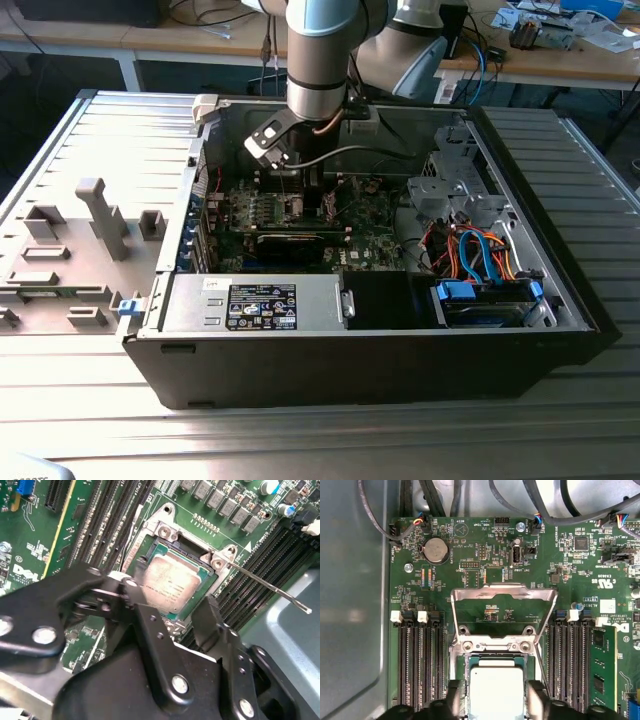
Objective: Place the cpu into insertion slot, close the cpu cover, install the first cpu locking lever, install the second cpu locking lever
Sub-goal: 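Place the cpu into insertion slot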
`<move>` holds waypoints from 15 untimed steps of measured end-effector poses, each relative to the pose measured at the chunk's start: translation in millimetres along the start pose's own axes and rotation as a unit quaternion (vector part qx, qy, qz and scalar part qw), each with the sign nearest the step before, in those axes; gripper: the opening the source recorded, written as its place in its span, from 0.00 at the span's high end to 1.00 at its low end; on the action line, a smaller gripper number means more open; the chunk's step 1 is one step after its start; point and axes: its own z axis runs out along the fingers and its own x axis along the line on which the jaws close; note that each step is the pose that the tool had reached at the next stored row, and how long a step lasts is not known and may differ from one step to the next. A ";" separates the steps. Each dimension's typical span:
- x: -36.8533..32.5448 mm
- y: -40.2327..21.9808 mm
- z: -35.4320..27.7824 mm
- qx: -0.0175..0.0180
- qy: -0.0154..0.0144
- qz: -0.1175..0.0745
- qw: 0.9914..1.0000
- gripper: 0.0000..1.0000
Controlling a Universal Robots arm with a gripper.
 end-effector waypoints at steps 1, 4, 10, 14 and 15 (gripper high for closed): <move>0.0 0.0 0.0 0.000 0.000 -0.001 1.000 0.40; -0.7 -0.2 0.0 0.000 0.000 -0.007 1.000 0.58; -6.7 -0.3 2.3 -0.001 0.001 -0.031 1.000 0.89; -7.0 -0.1 -3.4 -0.001 0.002 -0.031 1.000 0.89; -7.2 -0.2 -8.0 -0.001 0.002 -0.031 1.000 0.89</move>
